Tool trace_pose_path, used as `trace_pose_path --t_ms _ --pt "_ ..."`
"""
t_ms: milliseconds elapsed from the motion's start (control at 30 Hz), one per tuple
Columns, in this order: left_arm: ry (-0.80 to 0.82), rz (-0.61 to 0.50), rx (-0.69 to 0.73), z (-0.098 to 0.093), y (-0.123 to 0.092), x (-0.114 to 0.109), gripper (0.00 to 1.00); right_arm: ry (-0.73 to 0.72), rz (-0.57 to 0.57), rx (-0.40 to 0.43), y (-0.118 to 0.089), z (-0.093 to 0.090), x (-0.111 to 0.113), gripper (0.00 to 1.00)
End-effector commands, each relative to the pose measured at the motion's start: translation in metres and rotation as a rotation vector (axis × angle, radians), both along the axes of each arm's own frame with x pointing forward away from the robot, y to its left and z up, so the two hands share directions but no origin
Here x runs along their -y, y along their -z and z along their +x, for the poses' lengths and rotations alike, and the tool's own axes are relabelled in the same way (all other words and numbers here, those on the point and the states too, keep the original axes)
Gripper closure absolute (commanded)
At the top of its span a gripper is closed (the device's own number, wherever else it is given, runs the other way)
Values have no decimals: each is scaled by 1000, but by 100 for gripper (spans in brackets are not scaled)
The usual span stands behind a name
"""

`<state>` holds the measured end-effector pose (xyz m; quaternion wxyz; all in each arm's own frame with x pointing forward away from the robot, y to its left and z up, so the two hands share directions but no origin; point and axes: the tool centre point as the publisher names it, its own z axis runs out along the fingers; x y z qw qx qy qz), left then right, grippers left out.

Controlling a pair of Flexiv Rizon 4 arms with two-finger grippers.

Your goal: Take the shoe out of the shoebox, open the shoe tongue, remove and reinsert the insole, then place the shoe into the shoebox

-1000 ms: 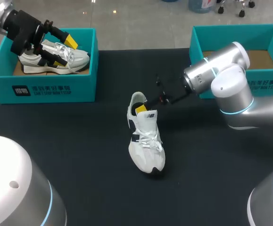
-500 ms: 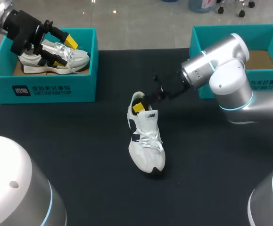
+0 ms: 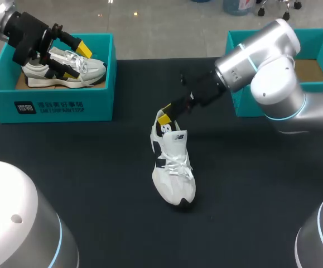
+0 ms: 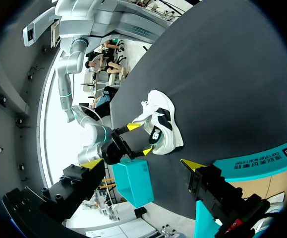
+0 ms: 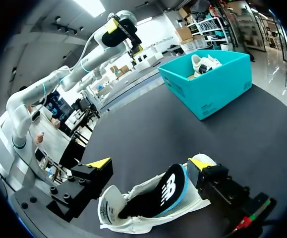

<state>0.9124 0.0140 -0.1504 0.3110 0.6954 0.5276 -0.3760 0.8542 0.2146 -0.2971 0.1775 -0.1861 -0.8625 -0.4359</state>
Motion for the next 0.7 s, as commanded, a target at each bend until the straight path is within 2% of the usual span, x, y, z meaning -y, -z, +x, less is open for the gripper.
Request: trace_pose_path --t_ms 33,200,233,300,367,400,433,600,700 --pt "0 3 2 -1 0 0 0 35 -39 25 -5 -1 3 0" --pt "0 3 2 -1 0 0 0 103 -117 52 -7 5 7 0" --pt "0 3 2 -1 0 0 0 119 -150 66 -7 6 9 11" --pt "0 3 2 -1 0 0 0 161 -211 87 -4 9 13 53" --pt "0 3 2 -1 0 0 0 203 -241 95 -1 11 16 66" --pt "0 3 2 -1 0 0 0 234 -278 109 1 12 19 86" --pt "0 3 2 -1 0 0 0 262 -312 130 3 13 22 100" --pt "0 3 2 -1 0 0 0 380 -405 181 9 15 37 100" --pt "0 3 2 -1 0 0 0 380 -405 181 9 15 37 100"
